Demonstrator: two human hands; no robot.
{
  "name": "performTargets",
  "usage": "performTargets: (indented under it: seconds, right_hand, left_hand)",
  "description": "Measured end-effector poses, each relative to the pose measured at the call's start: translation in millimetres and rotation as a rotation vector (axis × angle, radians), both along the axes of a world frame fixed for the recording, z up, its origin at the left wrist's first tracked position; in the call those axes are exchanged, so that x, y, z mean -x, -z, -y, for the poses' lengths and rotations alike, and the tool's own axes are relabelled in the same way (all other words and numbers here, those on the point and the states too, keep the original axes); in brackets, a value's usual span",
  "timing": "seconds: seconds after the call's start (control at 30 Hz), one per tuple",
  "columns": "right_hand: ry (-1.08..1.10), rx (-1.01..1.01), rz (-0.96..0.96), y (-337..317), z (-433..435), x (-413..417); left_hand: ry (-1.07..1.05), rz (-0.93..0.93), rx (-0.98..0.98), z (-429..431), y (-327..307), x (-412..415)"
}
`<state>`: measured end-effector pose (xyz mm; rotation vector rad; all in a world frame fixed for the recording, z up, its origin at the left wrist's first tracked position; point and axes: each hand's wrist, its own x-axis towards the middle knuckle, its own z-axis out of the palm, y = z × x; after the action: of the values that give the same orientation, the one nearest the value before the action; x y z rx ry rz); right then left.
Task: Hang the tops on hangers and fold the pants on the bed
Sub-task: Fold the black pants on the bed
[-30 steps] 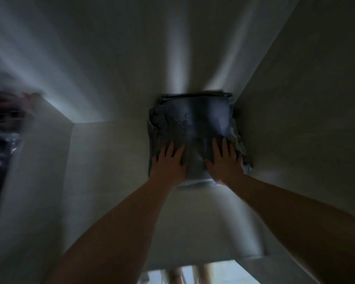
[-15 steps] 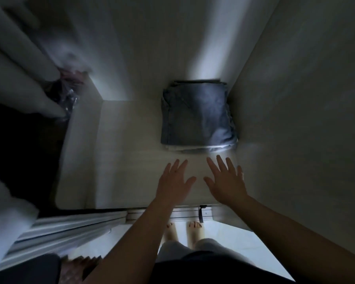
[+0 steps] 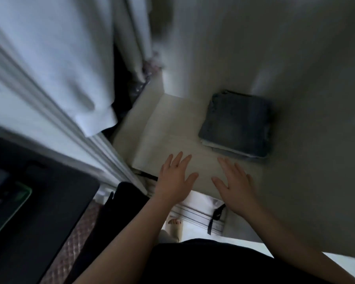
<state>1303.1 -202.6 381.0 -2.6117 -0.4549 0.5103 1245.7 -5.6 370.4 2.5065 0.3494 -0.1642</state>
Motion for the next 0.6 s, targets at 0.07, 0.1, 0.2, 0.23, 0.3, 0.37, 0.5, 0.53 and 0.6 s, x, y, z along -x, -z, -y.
performTargets:
  seconds: [0.07,0.1,0.2,0.23,0.3,0.37,0.5,0.53,0.6]
  right_hand:
    - [-0.106,-0.072,-0.007,-5,0,14]
    - [-0.154,-0.114,-0.016,-7,-1,21]
    - [-0.285,-0.247,-0.066,-11,-4,47]
    - [-0.322,-0.287,-0.08,-11,-4,58]
    - [-0.389,-0.356,-0.11,-9,-7,79]
    - [-0.474,-0.423,-0.155,-8,-13,101]
    - [-0.62,-0.512,-0.24,-2,-30,143]
    - [-0.638,-0.504,-0.236,-1,-33,153]
    - [-0.704,-0.506,-0.233,-1,-38,170]
  left_hand:
    - [-0.103,0.02,-0.008,5,-6,33]
    - [-0.162,0.041,-0.006,10,-9,52]
    - [-0.327,0.121,-0.005,28,-15,110]
    - [-0.372,0.141,-0.018,35,-17,129]
    - [-0.467,0.181,-0.069,46,-22,167]
    - [-0.57,0.223,-0.187,56,-27,205]
    - [-0.799,0.23,-0.363,74,-37,275]
    - [-0.861,0.212,-0.391,76,-39,290]
    - [-0.959,0.145,-0.44,79,-45,319]
